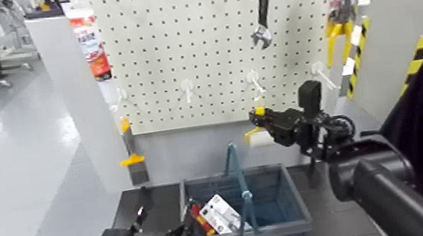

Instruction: Put the yellow roller into the crate.

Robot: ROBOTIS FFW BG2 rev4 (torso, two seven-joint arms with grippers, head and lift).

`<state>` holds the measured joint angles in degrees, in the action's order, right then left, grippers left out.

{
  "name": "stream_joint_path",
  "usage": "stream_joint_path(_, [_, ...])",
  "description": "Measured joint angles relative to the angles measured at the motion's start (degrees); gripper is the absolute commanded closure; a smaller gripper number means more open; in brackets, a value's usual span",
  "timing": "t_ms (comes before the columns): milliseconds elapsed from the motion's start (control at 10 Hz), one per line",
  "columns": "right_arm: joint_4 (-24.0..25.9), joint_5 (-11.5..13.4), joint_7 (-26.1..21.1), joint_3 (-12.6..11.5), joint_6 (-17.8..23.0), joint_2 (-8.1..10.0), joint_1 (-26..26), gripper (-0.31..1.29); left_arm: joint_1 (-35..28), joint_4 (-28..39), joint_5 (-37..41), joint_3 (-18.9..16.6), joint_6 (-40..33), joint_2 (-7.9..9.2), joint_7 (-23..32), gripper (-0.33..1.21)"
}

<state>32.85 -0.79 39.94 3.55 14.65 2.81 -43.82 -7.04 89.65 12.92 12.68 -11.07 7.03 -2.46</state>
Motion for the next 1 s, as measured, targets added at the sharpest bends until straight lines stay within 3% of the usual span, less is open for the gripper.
stream_joint_path(400, [5.36, -1.13, -0.03, 0.27, -1.59, 0.09, 2.75, 1.23, -0.44, 0.00, 0.00, -0.45, 0.09, -0.09, 0.00, 0.17])
stream_joint_path(800, [24.70, -3.22, -2.84, 0.57, -9.98, 1.39, 11.62, 1.23, -1.09, 0.16, 0.00, -1.06, 0.40, -0.26, 0.00, 0.17])
stream_joint_path(1000, [31.28, -3.58, -3.07, -0.11, -13.02, 1.59, 15.20, 1.23, -1.25, 0.26, 0.00, -1.20, 0.65, -0.27, 0.00, 0.17])
